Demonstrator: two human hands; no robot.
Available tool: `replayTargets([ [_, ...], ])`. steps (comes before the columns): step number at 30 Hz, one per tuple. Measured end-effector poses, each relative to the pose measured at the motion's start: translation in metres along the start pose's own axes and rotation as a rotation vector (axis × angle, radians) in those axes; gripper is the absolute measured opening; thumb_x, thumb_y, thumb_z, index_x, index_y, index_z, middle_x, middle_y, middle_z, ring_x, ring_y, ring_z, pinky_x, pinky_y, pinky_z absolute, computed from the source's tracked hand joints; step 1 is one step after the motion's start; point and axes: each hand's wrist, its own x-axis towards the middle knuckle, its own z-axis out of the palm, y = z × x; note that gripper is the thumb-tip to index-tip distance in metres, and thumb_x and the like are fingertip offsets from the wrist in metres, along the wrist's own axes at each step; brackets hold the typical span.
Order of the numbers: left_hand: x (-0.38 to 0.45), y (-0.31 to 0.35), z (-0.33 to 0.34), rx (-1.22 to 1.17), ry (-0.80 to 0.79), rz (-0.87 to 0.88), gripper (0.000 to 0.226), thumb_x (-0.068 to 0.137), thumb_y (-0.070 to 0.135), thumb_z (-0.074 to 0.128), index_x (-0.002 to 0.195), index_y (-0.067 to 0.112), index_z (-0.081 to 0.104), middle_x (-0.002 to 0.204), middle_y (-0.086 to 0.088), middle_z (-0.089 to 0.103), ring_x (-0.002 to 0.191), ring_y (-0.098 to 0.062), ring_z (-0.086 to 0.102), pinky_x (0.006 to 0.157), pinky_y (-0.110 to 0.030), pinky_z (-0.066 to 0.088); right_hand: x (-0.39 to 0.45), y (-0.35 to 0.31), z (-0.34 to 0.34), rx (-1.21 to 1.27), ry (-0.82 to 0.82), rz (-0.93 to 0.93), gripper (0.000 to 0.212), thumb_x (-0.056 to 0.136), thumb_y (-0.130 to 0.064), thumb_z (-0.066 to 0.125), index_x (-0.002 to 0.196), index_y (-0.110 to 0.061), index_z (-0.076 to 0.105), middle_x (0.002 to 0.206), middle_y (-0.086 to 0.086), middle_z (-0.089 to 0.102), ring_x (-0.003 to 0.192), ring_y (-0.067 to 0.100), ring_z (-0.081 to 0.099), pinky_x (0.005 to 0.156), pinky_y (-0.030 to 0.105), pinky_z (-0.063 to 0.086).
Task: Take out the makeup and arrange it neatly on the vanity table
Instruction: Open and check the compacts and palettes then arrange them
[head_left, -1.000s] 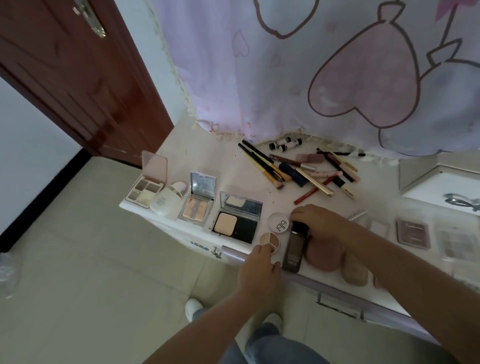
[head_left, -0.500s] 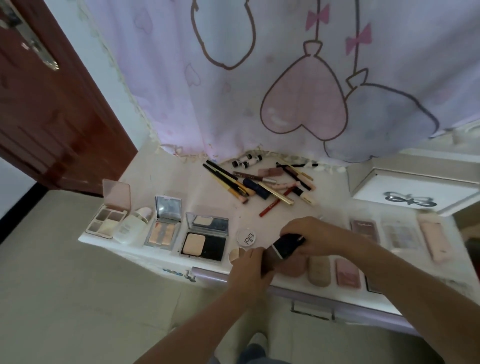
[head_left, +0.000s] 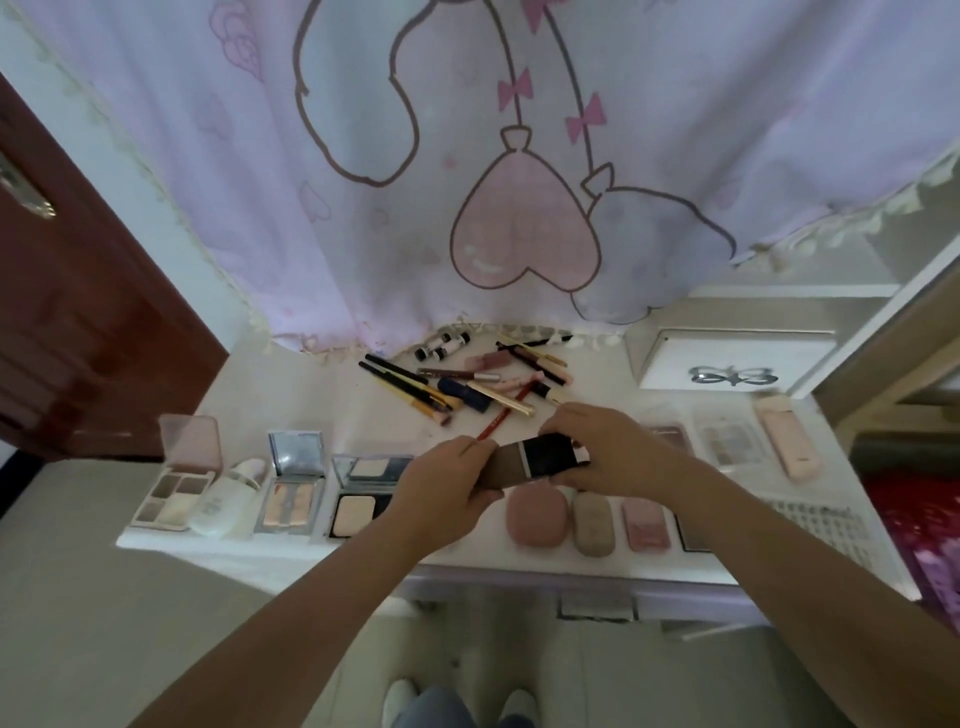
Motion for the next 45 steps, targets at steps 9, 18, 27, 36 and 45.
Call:
replayTargets([
  [9, 0.009, 0.009, -0.010, 0.086, -0.066, 0.017, 0.042, 0.087, 0.037, 0.054, 0.123, 0.018, 0.046, 0.114, -0.004, 0.055, 0.103, -0.021, 0.052, 0.083, -0.032, 0.043, -0.009, 0.002, 0.000, 0.082, 0.013, 0.090, 0.042, 0.073, -0.019, 0.075, 0.110, -0.007, 0.060, 0.105, 0.009, 0.060, 0.096, 0.021, 0.055, 0.086, 0.027, 0.044],
  [18, -0.022, -0.048, -0.019, 0.074, 0.020, -0.190, 0.038, 0.082, 0.032, 0.062, 0.116, 0.017, 0.055, 0.107, -0.003, 0.062, 0.097, -0.021, 0.057, 0.075, -0.025, 0.041, -0.024, 0.052, -0.031, 0.196, 0.288, 0.390, 0.044, 0.071, -0.003, 0.075, 0.112, -0.001, 0.059, 0.107, 0.016, 0.059, 0.099, 0.032, 0.059, 0.081, 0.027, 0.044],
  [27, -0.013, -0.025, 0.003, 0.088, 0.081, -0.184, 0.036, 0.082, 0.034, 0.059, 0.114, 0.019, 0.052, 0.106, -0.001, 0.060, 0.095, -0.020, 0.056, 0.076, -0.029, 0.044, 0.021, -0.003, 0.001, 0.125, 0.048, 0.069, 0.041, 0.073, -0.007, 0.071, 0.113, -0.006, 0.061, 0.113, 0.010, 0.061, 0.107, 0.019, 0.052, 0.081, 0.008, 0.028],
  [36, -0.002, -0.017, 0.015, 0.006, -0.016, -0.206, 0.038, 0.083, 0.040, 0.058, 0.114, 0.020, 0.049, 0.107, 0.001, 0.058, 0.088, -0.014, 0.053, 0.072, -0.021, 0.036, 0.029, -0.004, 0.013, 0.105, -0.067, 0.070, 0.039, 0.076, -0.007, 0.066, 0.115, -0.008, 0.058, 0.110, 0.011, 0.061, 0.104, 0.022, 0.052, 0.084, 0.019, 0.035],
  [45, 0.003, -0.007, 0.026, -0.235, -0.214, -0.188, 0.034, 0.082, 0.036, 0.061, 0.094, 0.028, 0.030, 0.090, 0.008, 0.045, 0.066, -0.001, 0.045, 0.052, -0.011, 0.030, 0.023, 0.000, 0.004, 0.066, -0.222, 0.083, 0.036, 0.078, -0.006, 0.064, 0.113, -0.007, 0.059, 0.111, 0.011, 0.061, 0.104, 0.023, 0.053, 0.094, 0.035, 0.041],
])
